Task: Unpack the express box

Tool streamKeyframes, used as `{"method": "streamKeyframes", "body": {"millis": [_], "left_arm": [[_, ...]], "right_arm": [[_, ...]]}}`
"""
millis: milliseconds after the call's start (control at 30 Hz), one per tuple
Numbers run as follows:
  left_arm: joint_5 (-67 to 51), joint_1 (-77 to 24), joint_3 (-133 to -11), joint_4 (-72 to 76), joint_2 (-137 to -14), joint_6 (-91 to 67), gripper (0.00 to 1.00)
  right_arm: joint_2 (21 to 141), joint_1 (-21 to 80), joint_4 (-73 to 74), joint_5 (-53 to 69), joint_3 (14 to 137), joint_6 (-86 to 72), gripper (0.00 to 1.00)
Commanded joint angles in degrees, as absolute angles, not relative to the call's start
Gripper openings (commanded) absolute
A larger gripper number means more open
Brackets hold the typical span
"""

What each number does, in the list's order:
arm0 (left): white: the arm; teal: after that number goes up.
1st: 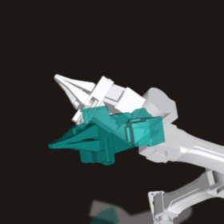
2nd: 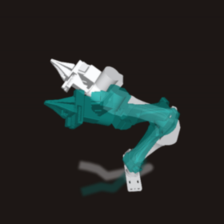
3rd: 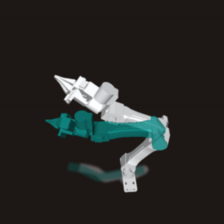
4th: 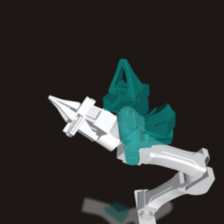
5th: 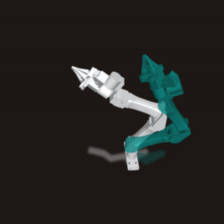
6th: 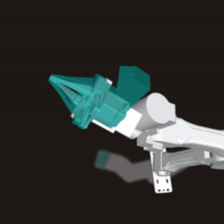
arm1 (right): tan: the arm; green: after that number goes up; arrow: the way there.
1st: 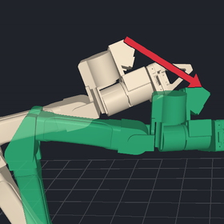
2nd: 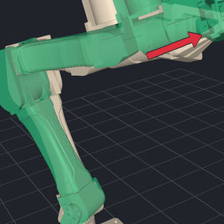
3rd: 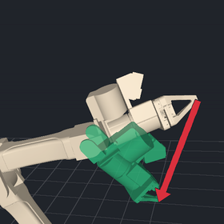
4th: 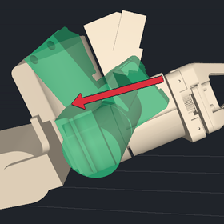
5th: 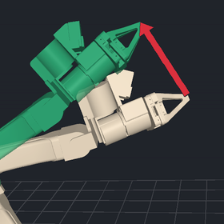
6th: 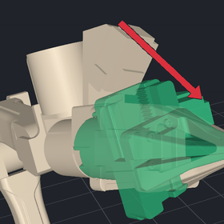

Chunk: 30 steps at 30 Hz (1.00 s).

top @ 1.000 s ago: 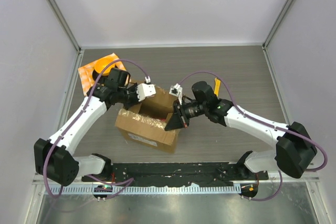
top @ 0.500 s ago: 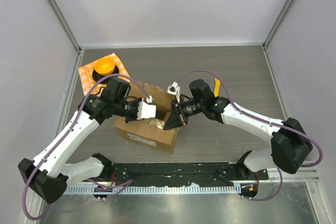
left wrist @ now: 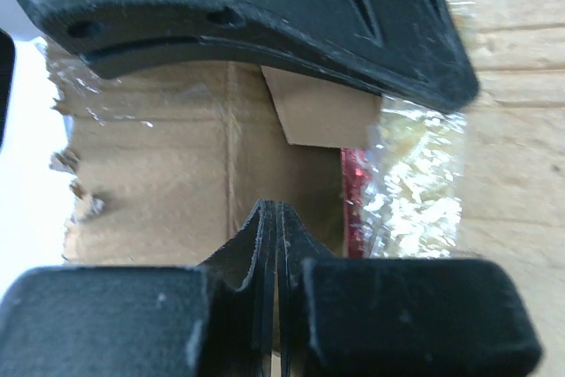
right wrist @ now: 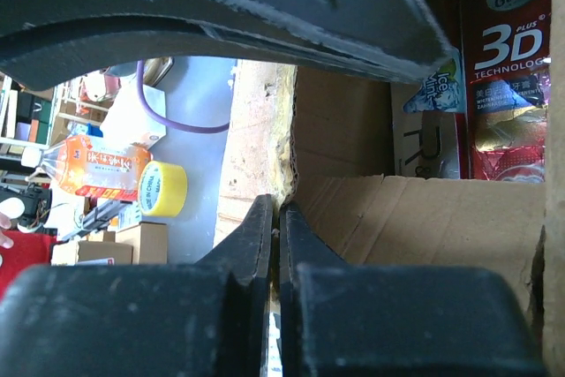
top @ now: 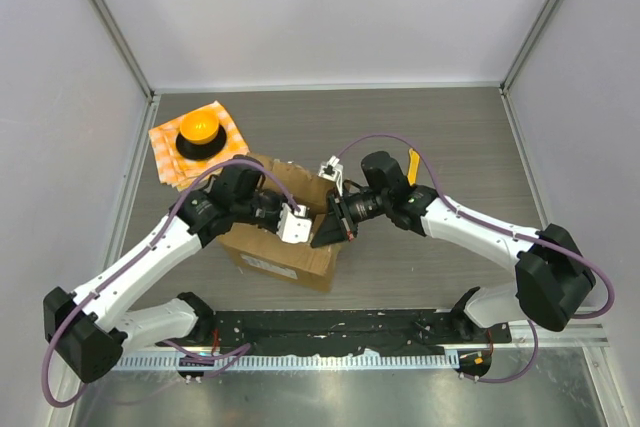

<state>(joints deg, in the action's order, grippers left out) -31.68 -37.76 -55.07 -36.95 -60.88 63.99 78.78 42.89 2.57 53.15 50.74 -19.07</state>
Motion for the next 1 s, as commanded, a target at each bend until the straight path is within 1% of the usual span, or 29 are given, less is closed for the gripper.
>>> {"method": "streamKeyframes", "body": {"millis": [0, 100, 167, 200, 233, 300, 333, 400, 433, 500, 533, 600, 767, 900, 967], "left_arm": [[-30.67, -38.85, -54.85, -26.73, -61.96, 67.24, 0.05], [-30.94, -39.72, -53.18, -26.46, -61.09, 69.16, 0.1], [-30.76, -40.25, -51.25, -26.55, -60.29, 70.13, 0.18], [-30.67, -40.34, -50.89, -26.37, -60.38, 69.96, 0.24], [-30.76, -40.34, -50.71, -26.54, -60.38, 69.87, 0.4], [-30.67, -40.43, -50.89, -27.24, -60.99, 69.61, 0.56], [-30.67, -40.34, -51.06, -27.68, -61.26, 69.87, 0.62], [-30.06, -40.43, -51.59, -27.69, -62.49, 70.13, 0.68], [-29.71, -40.34, -51.94, -26.73, -62.93, 69.61, 0.77], [-28.83, -40.34, -52.73, -25.67, -64.24, 67.6, 0.83], [-28.74, -40.34, -53.6, -25.75, -64.6, 67.68, 0.86], [-29.0, -40.34, -53.7, -26.45, -65.12, 68.2, 0.86], [-27.69, -40.34, -53.08, -27.69, -66.97, 69.52, 0.85], [-25.75, -40.34, -55.63, -29.61, -70.66, 69.0, 0.78], [-25.05, -40.25, -57.03, -30.93, -73.37, 67.86, 0.7]], "right_arm": [[78.13, 42.89, -2.81, 55.02, 49.4, -19.16, 0.01], [78.31, 42.89, -2.99, 55.81, 49.13, -18.64, 0.01], [78.75, 42.89, -2.99, 56.34, 49.3, -18.37, 0.01], [78.92, 42.89, -2.99, 56.69, 49.31, -18.37, 0.01], [79.01, 42.98, -3.42, 56.86, 49.22, -18.28, 0.01], [79.01, 42.89, -3.95, 57.04, 48.87, -18.46, 0.01], [79.1, 42.89, -4.39, 57.22, 48.87, -18.54, 0.01], [79.19, 42.72, -4.66, 57.48, 48.6, -18.63, 0.01], [79.19, 42.71, -4.92, 57.65, 48.6, -18.81, 0.01], [79.01, 42.89, -5.27, 57.74, 48.34, -18.98, 0.01], [78.84, 42.89, -5.53, 57.83, 48.25, -19.07, 0.01], [78.75, 42.89, -5.54, 57.92, 48.25, -19.16, 0.01], [78.66, 42.89, -5.62, 58.18, 48.43, -19.16, 0.01], [77.87, 42.98, -6.24, 58.1, 47.9, -19.68, 0.01], [77.43, 42.98, -6.85, 57.92, 47.46, -19.95, 0.01]]}}
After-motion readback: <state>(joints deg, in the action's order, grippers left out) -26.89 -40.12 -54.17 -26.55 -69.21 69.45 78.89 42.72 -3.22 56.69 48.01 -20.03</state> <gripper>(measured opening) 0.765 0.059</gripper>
